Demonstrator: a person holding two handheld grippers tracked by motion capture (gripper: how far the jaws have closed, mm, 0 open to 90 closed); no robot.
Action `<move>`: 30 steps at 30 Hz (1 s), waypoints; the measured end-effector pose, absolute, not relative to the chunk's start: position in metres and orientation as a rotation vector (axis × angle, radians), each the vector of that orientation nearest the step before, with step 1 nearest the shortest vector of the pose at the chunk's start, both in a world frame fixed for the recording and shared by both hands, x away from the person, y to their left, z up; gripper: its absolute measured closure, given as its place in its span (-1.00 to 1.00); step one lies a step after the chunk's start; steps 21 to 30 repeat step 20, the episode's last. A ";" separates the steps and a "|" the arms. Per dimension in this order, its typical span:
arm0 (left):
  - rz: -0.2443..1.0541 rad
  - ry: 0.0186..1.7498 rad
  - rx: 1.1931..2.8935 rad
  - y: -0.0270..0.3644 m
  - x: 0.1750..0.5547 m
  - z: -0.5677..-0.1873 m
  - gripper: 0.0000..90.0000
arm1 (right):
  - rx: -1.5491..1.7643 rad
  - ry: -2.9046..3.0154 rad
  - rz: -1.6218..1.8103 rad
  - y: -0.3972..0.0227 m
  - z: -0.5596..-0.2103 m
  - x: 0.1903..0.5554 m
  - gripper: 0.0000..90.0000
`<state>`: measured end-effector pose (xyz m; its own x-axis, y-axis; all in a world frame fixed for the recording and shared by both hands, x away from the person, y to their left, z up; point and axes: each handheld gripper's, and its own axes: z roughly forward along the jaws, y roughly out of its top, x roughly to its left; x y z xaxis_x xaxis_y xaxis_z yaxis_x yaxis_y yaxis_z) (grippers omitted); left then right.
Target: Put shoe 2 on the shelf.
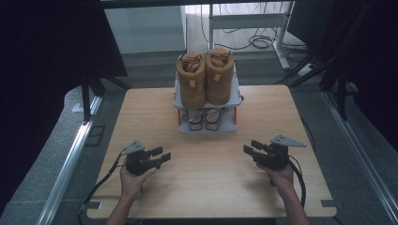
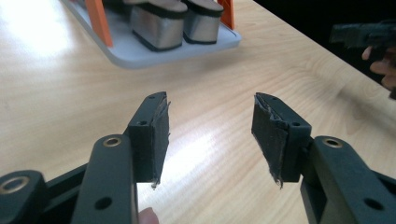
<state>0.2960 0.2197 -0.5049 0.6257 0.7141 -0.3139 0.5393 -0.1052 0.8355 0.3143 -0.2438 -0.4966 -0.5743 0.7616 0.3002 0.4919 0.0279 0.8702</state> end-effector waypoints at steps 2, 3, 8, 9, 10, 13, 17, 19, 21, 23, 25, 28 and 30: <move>0.204 1.044 1.785 0.220 0.294 -0.509 0.03 | 1.293 2.077 1.542 -0.242 -0.503 0.309 0.09; 0.214 1.039 1.794 0.221 0.294 -0.510 0.02 | 1.286 2.085 1.525 -0.241 -0.505 0.307 0.10; 0.205 1.054 1.785 0.223 0.291 -0.515 0.02 | 1.275 2.121 1.463 -0.237 -0.513 0.304 0.08; 0.206 1.055 1.788 0.223 0.290 -0.516 0.03 | 1.275 2.121 1.469 -0.236 -0.513 0.305 0.08; 0.208 1.056 1.794 0.223 0.289 -0.517 0.02 | 1.272 2.122 1.468 -0.235 -0.514 0.305 0.08; 0.219 1.051 1.813 0.222 0.288 -0.519 0.02 | 1.267 2.132 1.455 -0.232 -0.516 0.305 0.07; 0.225 1.057 1.813 0.223 0.287 -0.518 0.01 | 1.255 2.123 1.433 -0.231 -0.516 0.303 0.06; 0.233 1.064 1.815 0.223 0.287 -0.518 0.01 | 1.255 2.117 1.436 -0.230 -0.516 0.302 0.06; 0.230 1.065 1.818 0.223 0.287 -0.518 0.00 | 1.252 2.114 1.438 -0.230 -0.516 0.302 0.05; 0.230 1.065 1.818 0.223 0.287 -0.518 0.00 | 1.252 2.114 1.438 -0.230 -0.516 0.302 0.05; 0.230 1.065 1.818 0.223 0.287 -0.518 0.00 | 1.252 2.114 1.438 -0.230 -0.516 0.302 0.05; 0.230 1.065 1.818 0.223 0.287 -0.518 0.00 | 1.252 2.114 1.438 -0.230 -0.516 0.302 0.05; 0.230 1.065 1.818 0.223 0.287 -0.518 0.00 | 1.252 2.114 1.438 -0.230 -0.516 0.302 0.05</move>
